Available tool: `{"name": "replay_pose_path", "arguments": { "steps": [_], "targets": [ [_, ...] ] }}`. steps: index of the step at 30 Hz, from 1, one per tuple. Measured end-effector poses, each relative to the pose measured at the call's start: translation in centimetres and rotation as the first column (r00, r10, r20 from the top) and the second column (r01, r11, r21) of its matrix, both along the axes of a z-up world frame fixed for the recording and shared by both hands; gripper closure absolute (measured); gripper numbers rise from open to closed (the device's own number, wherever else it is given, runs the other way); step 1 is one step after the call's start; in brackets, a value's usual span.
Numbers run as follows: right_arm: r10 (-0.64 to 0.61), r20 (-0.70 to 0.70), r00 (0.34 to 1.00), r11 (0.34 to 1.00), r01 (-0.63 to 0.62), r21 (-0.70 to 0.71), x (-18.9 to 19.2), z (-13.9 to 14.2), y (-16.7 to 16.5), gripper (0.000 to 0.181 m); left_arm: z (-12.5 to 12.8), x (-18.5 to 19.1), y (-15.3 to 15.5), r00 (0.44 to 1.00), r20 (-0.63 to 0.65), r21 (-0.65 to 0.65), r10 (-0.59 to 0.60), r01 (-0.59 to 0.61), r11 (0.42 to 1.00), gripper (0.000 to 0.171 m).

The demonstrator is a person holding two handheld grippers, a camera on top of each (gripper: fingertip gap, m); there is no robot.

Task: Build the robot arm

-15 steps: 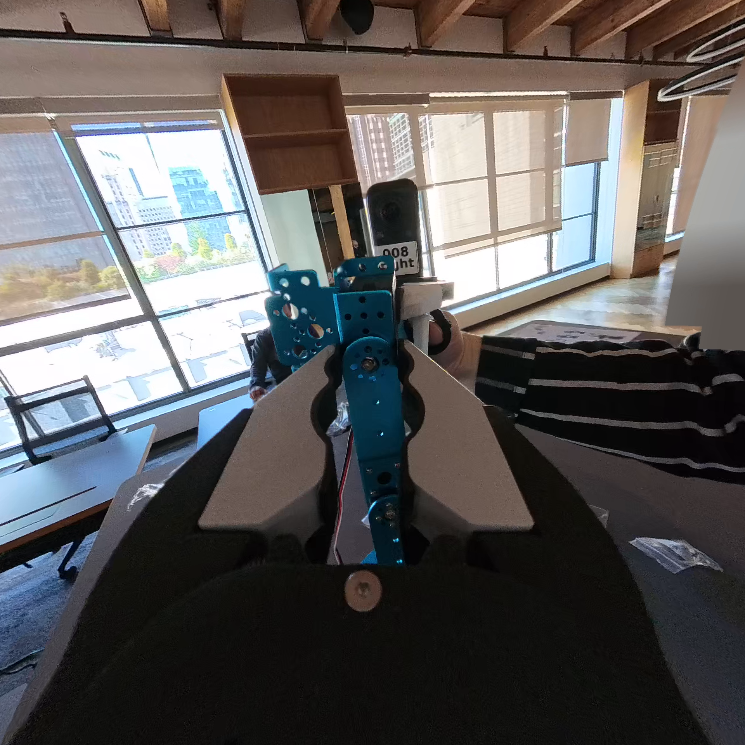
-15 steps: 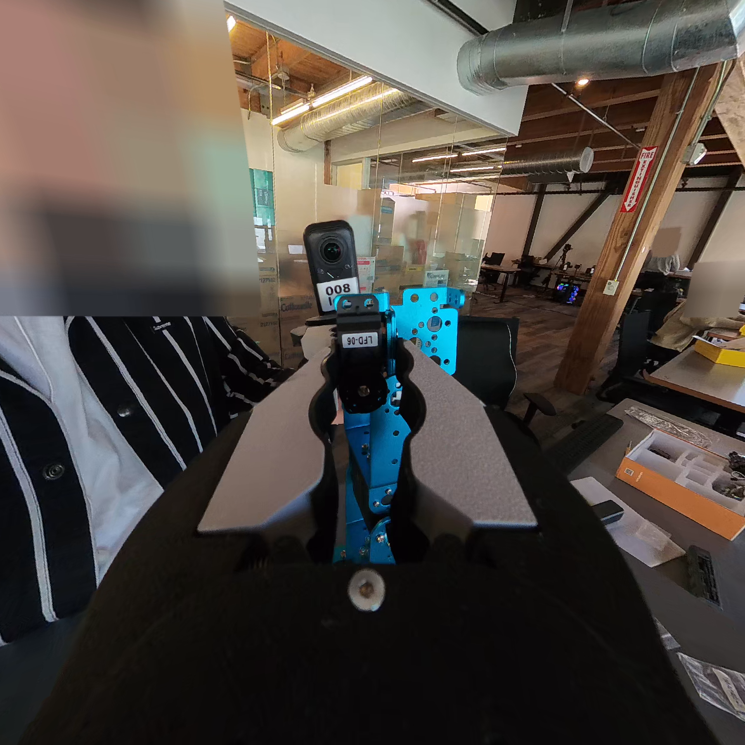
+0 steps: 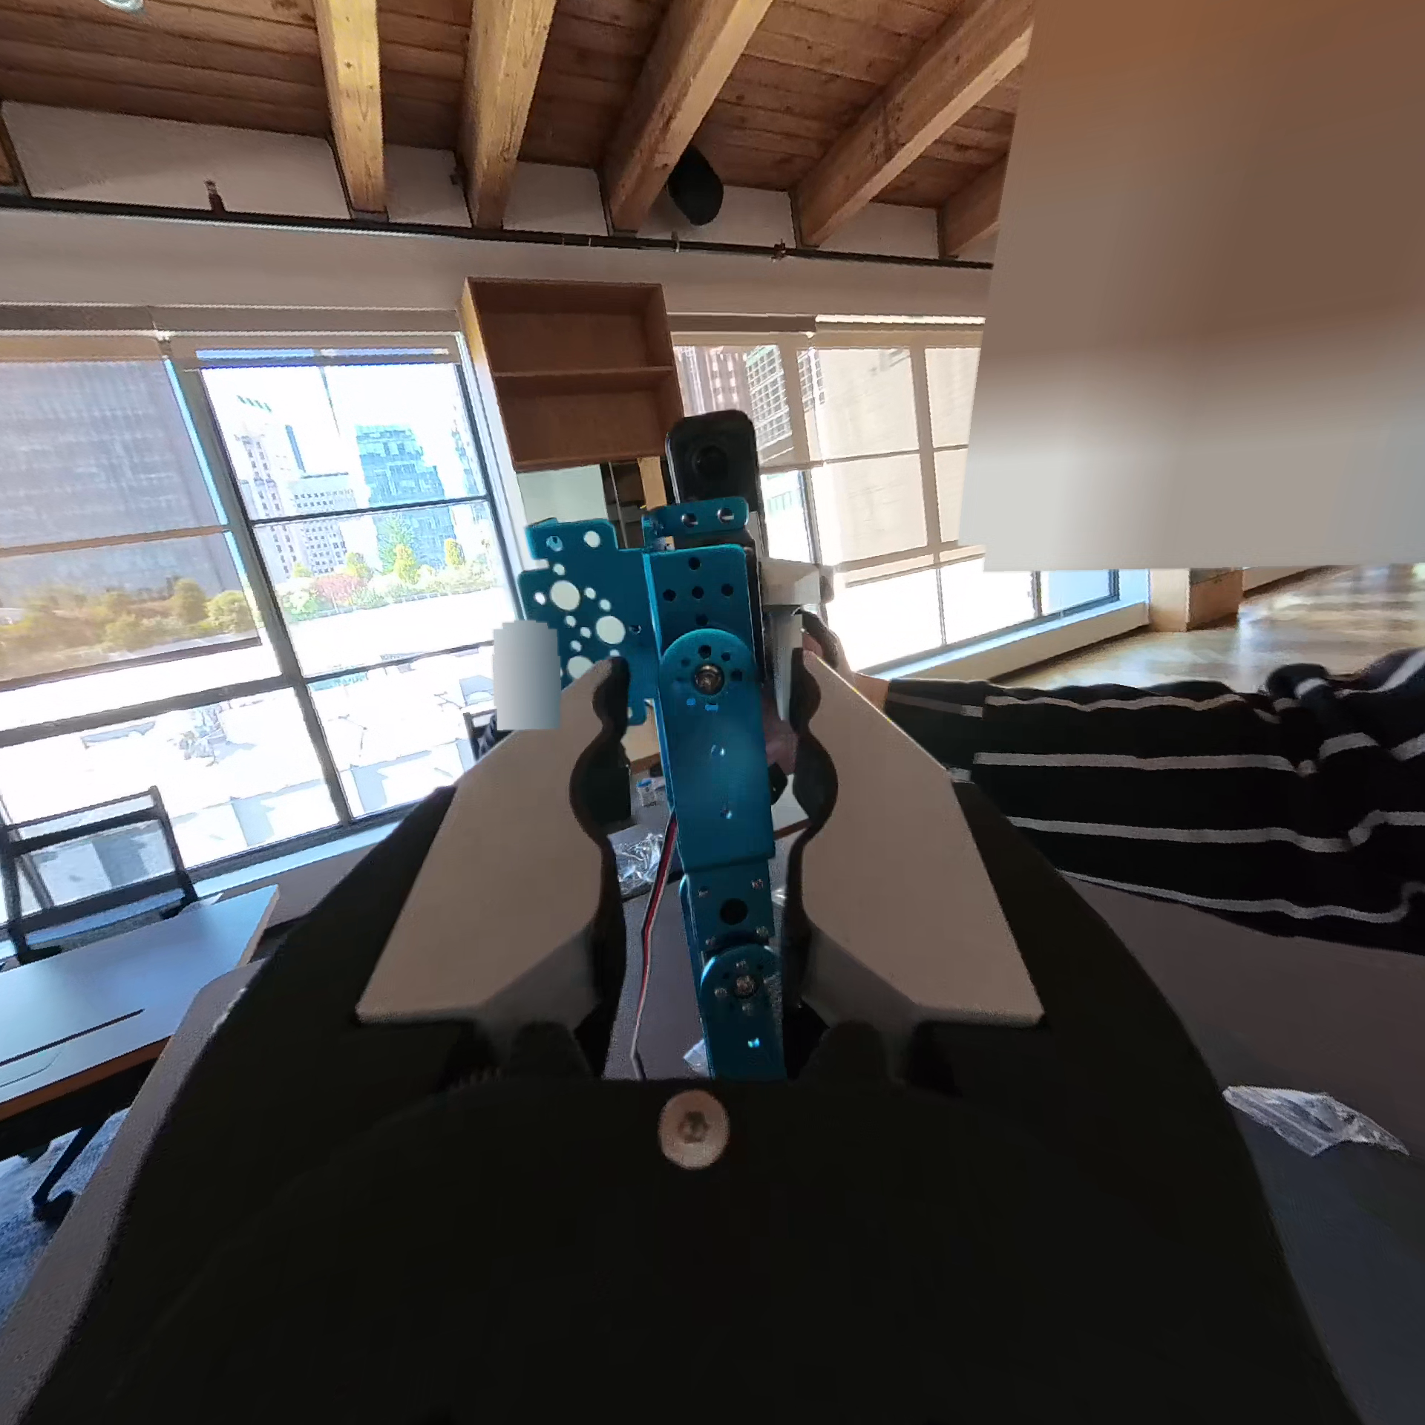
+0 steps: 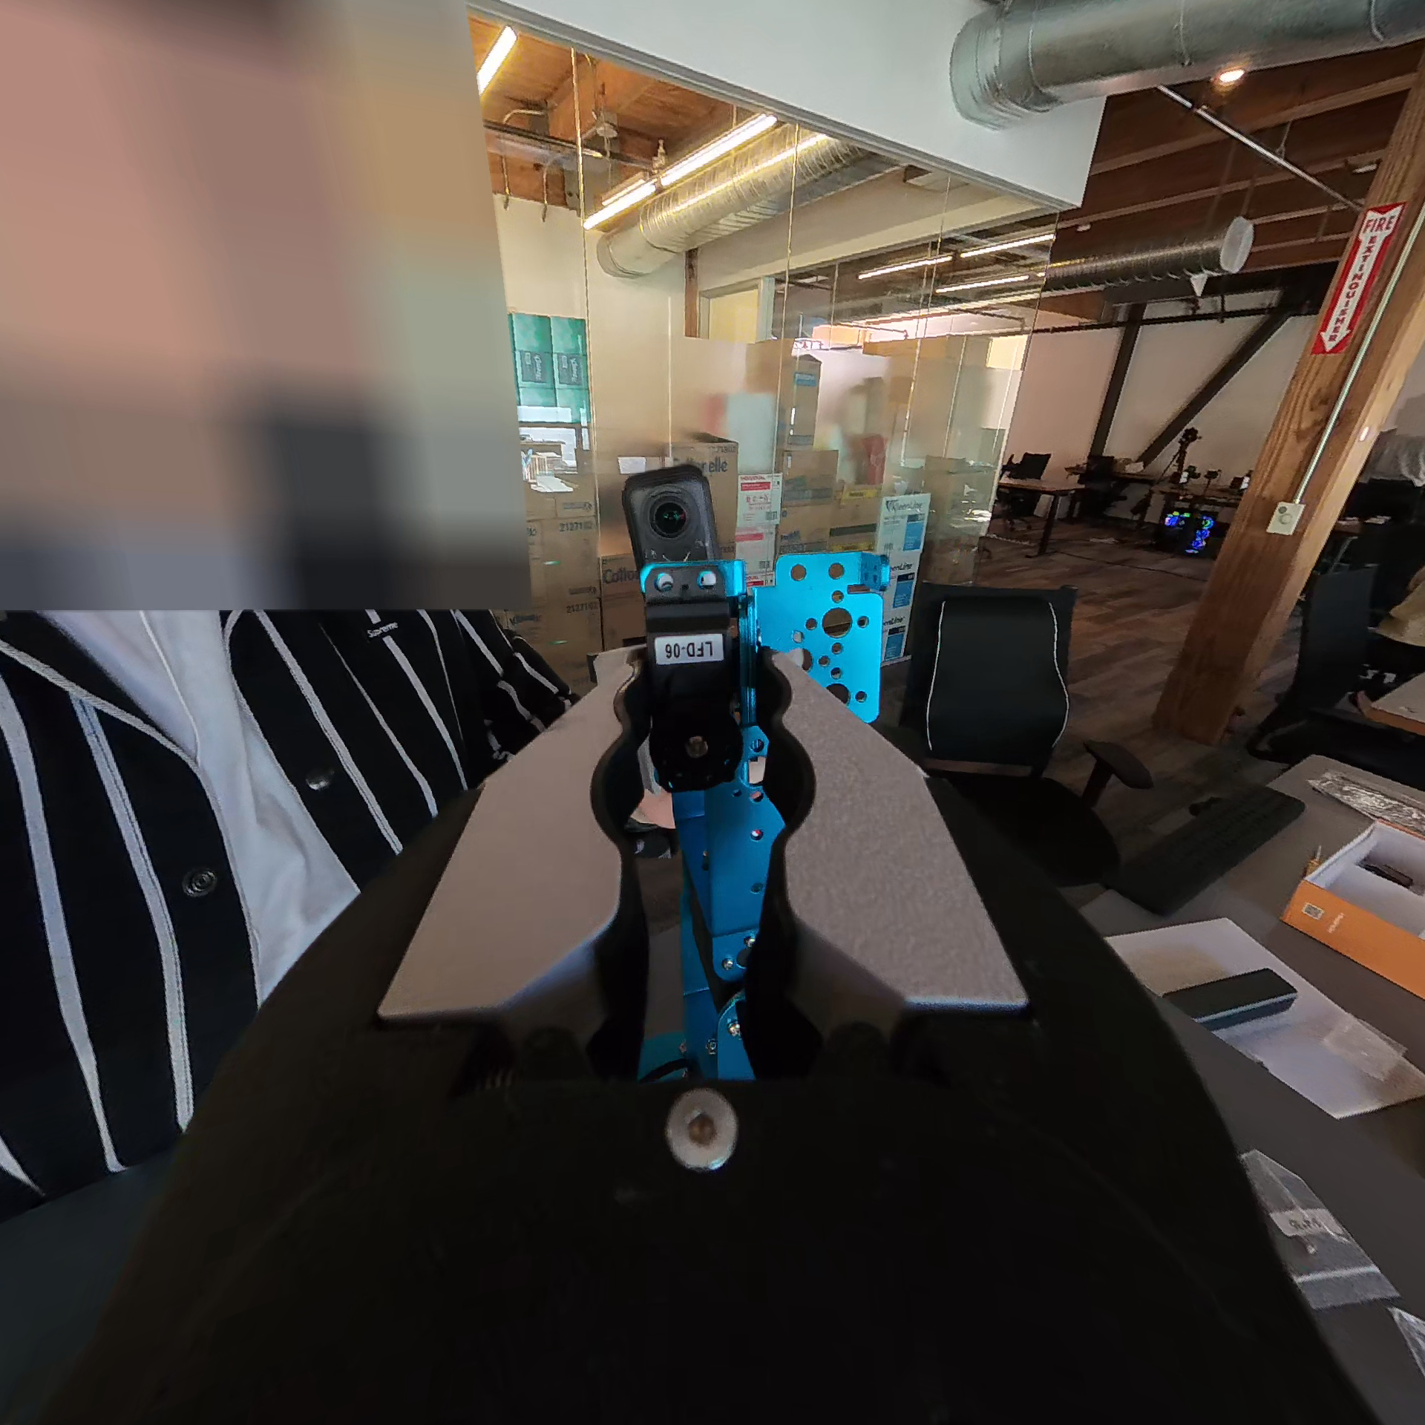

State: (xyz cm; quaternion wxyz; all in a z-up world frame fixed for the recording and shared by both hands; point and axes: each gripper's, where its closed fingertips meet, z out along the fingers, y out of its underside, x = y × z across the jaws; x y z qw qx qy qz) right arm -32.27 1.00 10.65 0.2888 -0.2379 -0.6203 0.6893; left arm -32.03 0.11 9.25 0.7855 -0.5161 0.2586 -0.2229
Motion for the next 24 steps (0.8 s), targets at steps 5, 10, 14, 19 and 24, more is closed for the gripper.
{"name": "replay_pose_path", "arguments": {
  "steps": [5, 10, 14, 19, 24],
  "targets": [
    [0.005, 0.003, 1.000, 1.000, -0.005, 0.007, -0.1, 0.0, 0.0, 0.156, -1.0, -1.0, -0.5, 0.999, 0.036, -0.026, -0.025, 0.026, 0.999, 0.138],
    [0.020, 0.024, 1.000, 0.999, -0.022, 0.046, -0.2, 0.1, -0.1, 0.156, -1.9, -0.2, 0.0, 1.000, 0.020, -0.035, -0.010, 0.011, 0.999, 0.142],
    [0.071, 0.063, 0.995, 0.997, -0.073, 0.036, -0.4, 0.2, -0.1, 0.156, -2.2, 0.5, 0.5, 0.998, 0.063, -0.033, -0.017, 0.019, 0.999, 0.144],
    [0.089, 0.041, 0.995, 0.996, -0.088, -0.016, -0.5, 0.3, 0.0, 0.156, -2.0, 0.4, 0.7, 0.992, 0.121, -0.016, -0.031, 0.033, 0.999, 0.147],
    [0.095, 0.022, 0.995, 0.995, -0.095, -0.034, -0.5, 0.4, 0.0, 0.156, -2.0, 0.5, 0.7, 0.985, 0.145, -0.045, -0.089, 0.096, 0.994, 0.147]
  ]
}}
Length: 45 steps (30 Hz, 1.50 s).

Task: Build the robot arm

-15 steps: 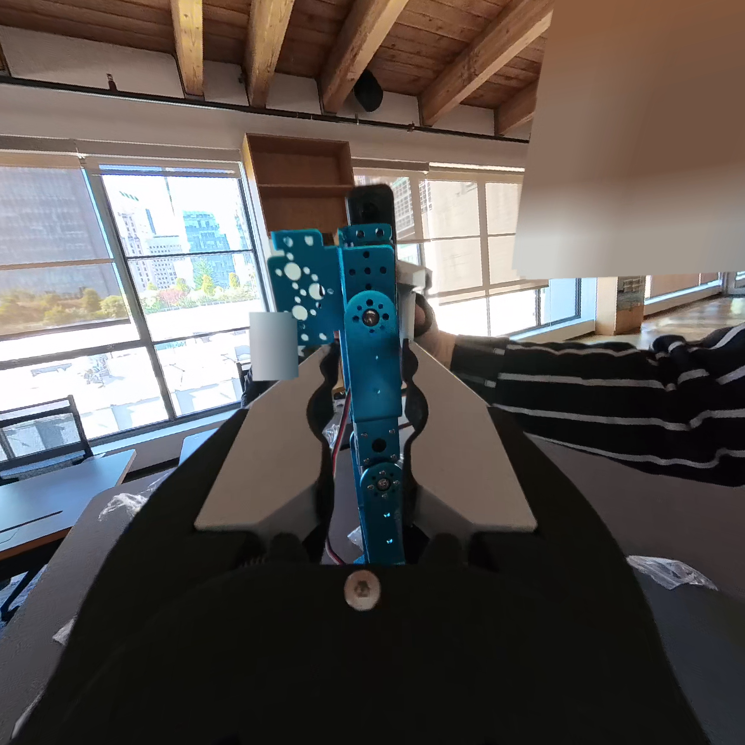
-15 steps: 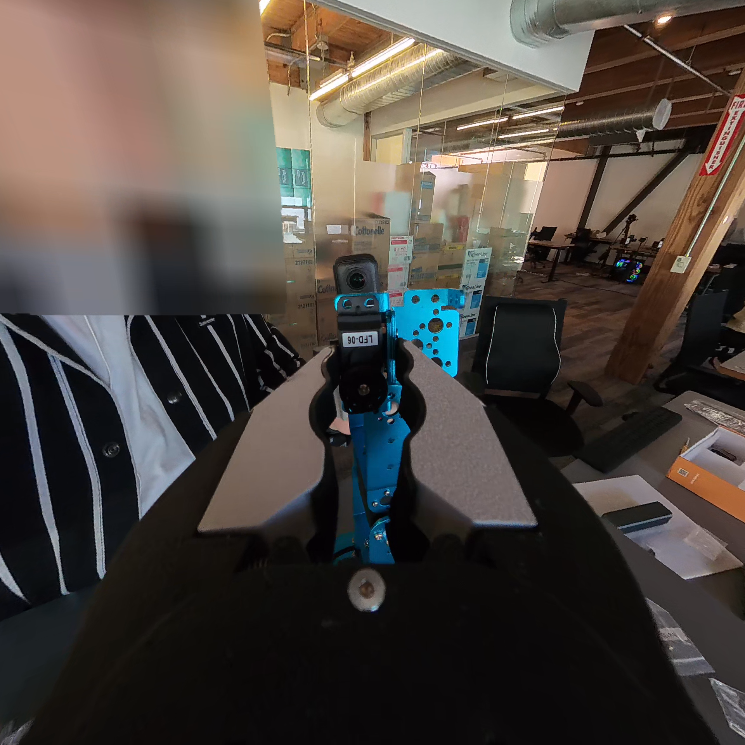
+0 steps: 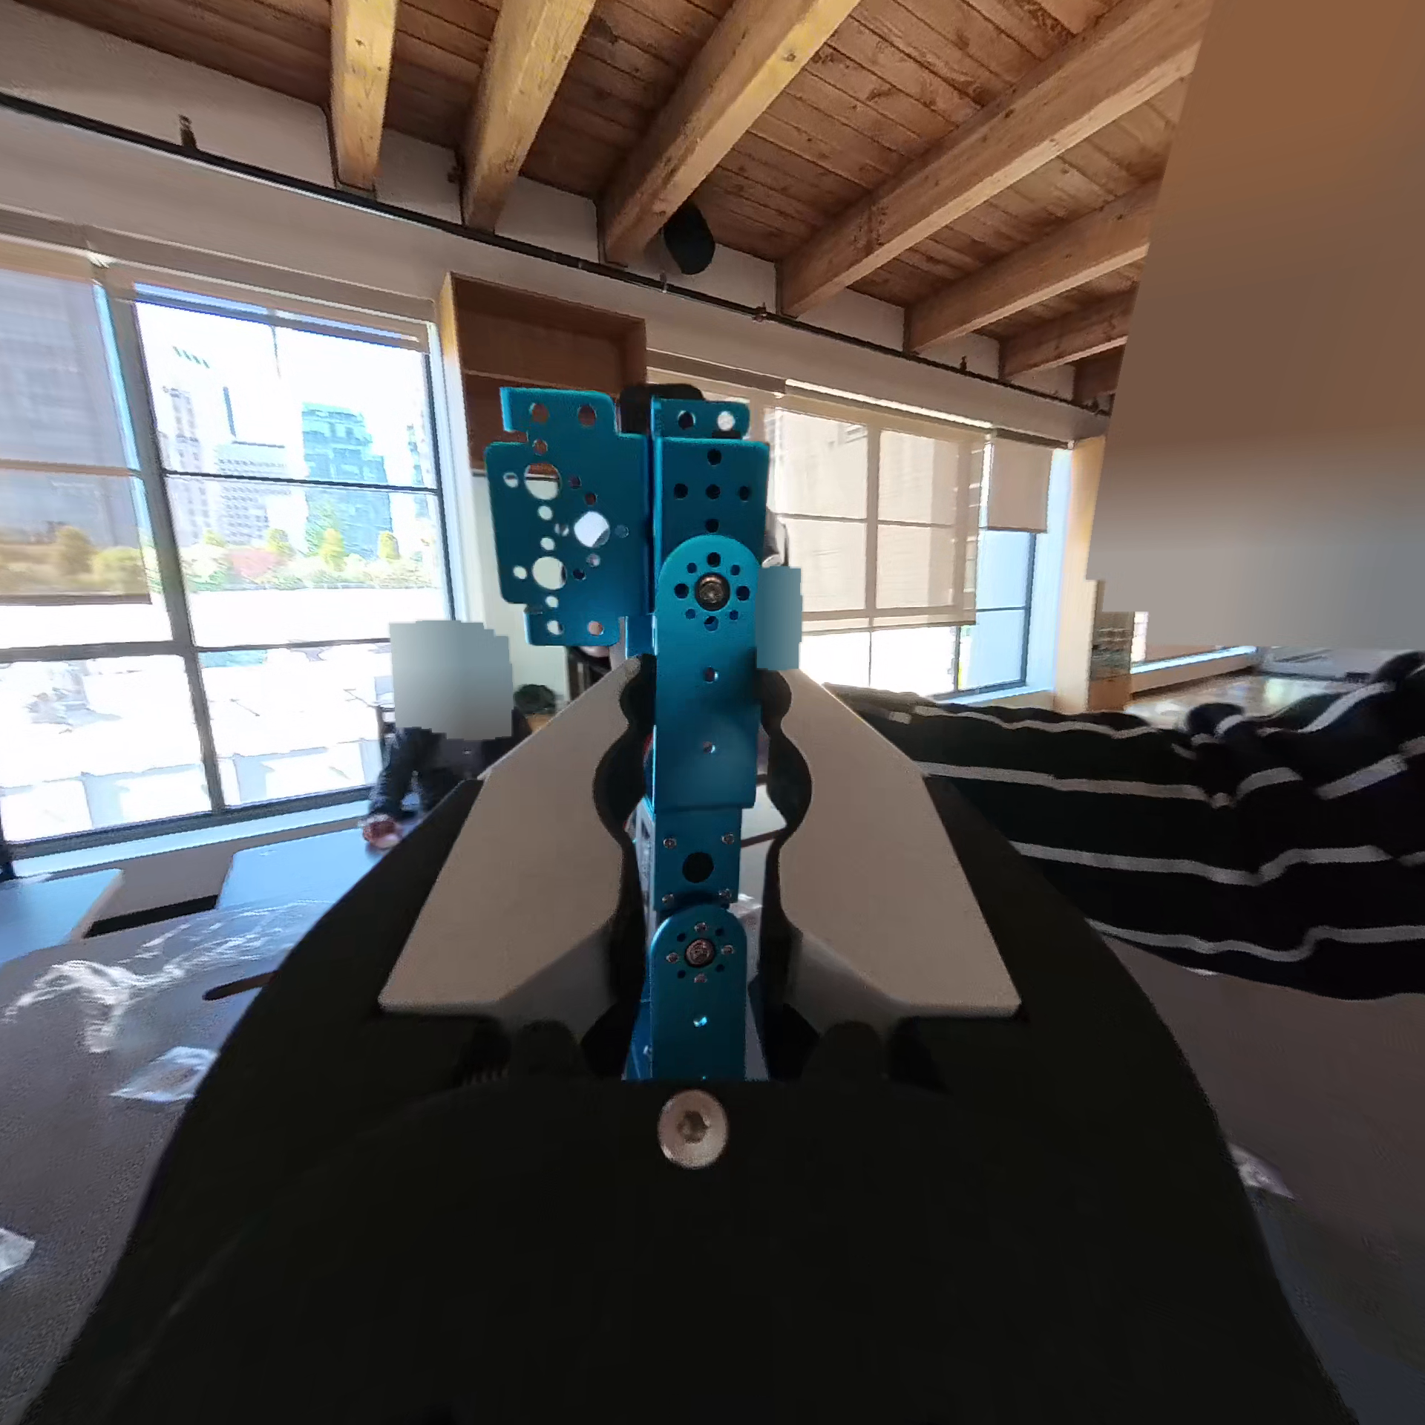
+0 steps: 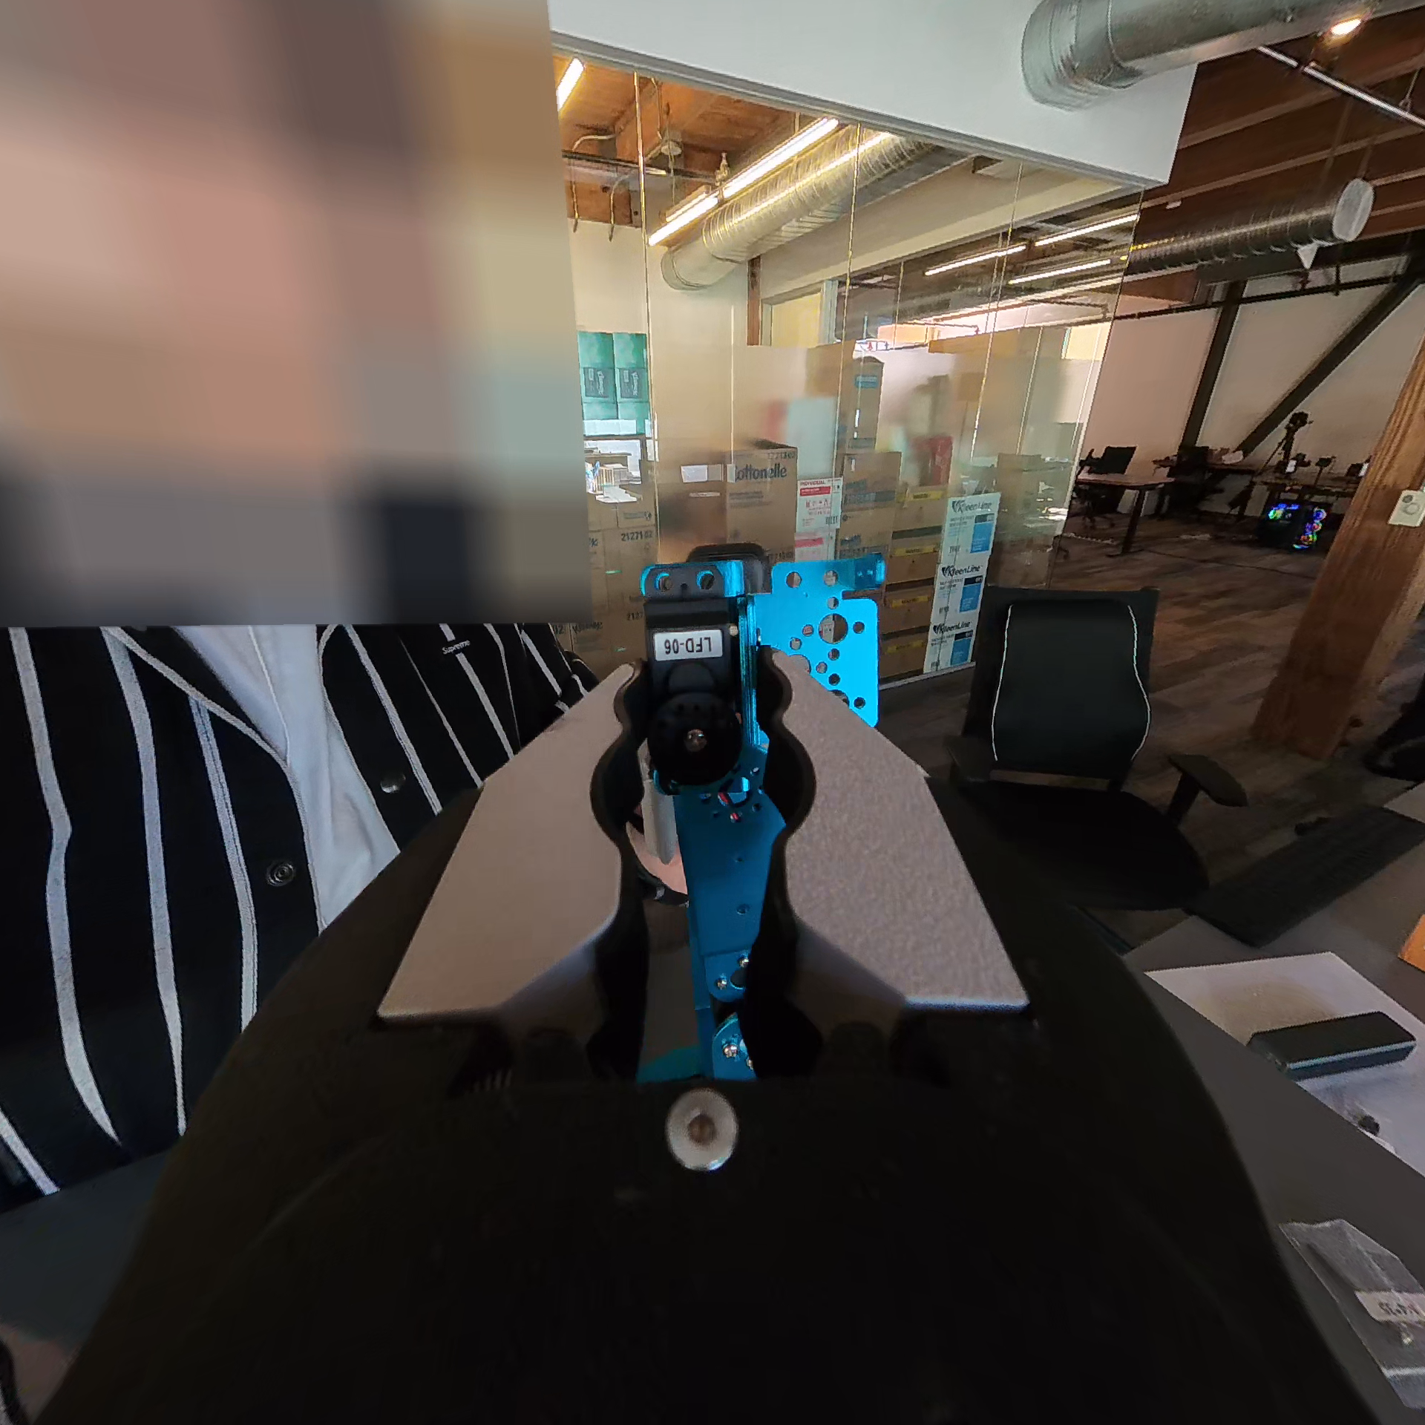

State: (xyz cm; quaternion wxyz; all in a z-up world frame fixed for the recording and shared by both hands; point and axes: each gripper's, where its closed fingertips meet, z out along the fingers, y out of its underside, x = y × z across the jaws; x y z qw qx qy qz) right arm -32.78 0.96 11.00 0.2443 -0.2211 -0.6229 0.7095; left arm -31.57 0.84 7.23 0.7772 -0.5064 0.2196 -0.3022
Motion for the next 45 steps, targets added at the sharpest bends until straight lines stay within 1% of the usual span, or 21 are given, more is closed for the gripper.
{"name": "replay_pose_path", "arguments": {
  "steps": [3, 5, 8, 11, 13, 15, 17, 20, 24, 28, 32, 35, 37, 42, 45],
  "targets": [
    [0.002, -0.012, 1.000, 1.000, -0.002, -0.016, -0.1, 0.0, 0.0, 0.156, 0.1, -0.1, -0.1, 0.999, 0.021, -0.024, -0.043, 0.043, 0.999, 0.146],
    [-0.001, -0.016, 1.000, 1.000, 0.001, -0.016, -0.1, 0.0, 0.0, 0.156, 0.6, -0.5, 0.1, 1.000, 0.025, -0.011, 0.001, 0.000, 1.000, 0.134],
    [-0.007, -0.013, 1.000, 1.000, 0.007, -0.010, -0.2, 0.0, 0.0, 0.155, 1.0, -0.6, 0.1, 0.998, -0.020, 0.018, 0.061, -0.061, 0.998, 0.136],
    [-0.013, -0.010, 1.000, 1.000, 0.013, -0.003, -0.2, 0.0, 0.0, 0.156, 0.7, -0.2, 0.3, 0.989, -0.083, 0.039, 0.121, -0.118, 0.992, 0.144],
    [-0.020, -0.007, 1.000, 1.000, 0.020, 0.006, -0.2, 0.0, 0.0, 0.156, 0.6, -0.1, 0.3, 0.976, -0.116, 0.066, 0.182, -0.175, 0.982, 0.146],
    [-0.031, 0.003, 1.000, 0.999, 0.031, 0.021, -0.2, -0.2, 0.1, 0.155, 0.6, -0.2, 0.4, 0.968, -0.128, 0.074, 0.216, -0.208, 0.975, 0.146],
    [-0.046, 0.012, 0.999, 0.998, 0.046, 0.037, -0.3, -0.3, 0.1, 0.155, 0.7, -0.4, 0.4, 0.968, -0.114, 0.066, 0.223, -0.216, 0.974, 0.146],
    [-0.065, 0.011, 0.998, 0.997, 0.064, 0.053, -0.4, -0.4, 0.0, 0.156, 0.7, -0.6, 0.3, 0.970, -0.116, 0.057, 0.212, -0.207, 0.977, 0.146],
    [-0.086, 0.002, 0.996, 0.995, 0.085, 0.048, -0.4, -0.3, 0.0, 0.156, 0.8, -0.5, 0.2, 0.980, -0.116, 0.021, 0.162, -0.160, 0.987, 0.146],
    [-0.110, -0.022, 0.994, 0.992, 0.111, 0.056, -0.2, -0.3, -0.2, 0.156, 2.2, -0.5, -0.1, 0.975, -0.130, 0.038, 0.177, -0.174, 0.984, 0.147],
    [-0.118, -0.046, 0.992, 0.992, 0.119, 0.027, 0.2, -0.4, 0.1, 0.156, 2.3, 0.0, 0.1, 0.951, -0.235, 0.016, 0.200, -0.202, 0.979, 0.147],
    [-0.111, -0.064, 0.992, 0.994, 0.111, 0.006, 0.5, -0.5, 0.0, 0.156, 2.2, 0.1, 0.1, 0.945, -0.266, 0.004, 0.192, -0.198, 0.980, 0.147],
    [-0.108, -0.074, 0.991, 0.994, 0.108, 0.001, 0.4, -0.5, 0.0, 0.155, 2.2, 0.1, 0.0, 0.950, -0.259, -0.003, 0.174, -0.181, 0.984, 0.147],
    [-0.125, -0.073, 0.989, 0.992, 0.126, 0.007, 0.2, -0.5, 0.0, 0.155, 2.2, -0.1, 0.0, 0.970, -0.224, -0.081, 0.091, -0.112, 0.990, 0.148],
    [-0.138, -0.075, 0.988, 0.990, 0.138, 0.002, 0.3, -0.5, 0.0, 0.155, 2.2, 0.0, -0.1, 0.969, -0.237, -0.110, 0.063, -0.092, 0.990, 0.148]
  ]
}}
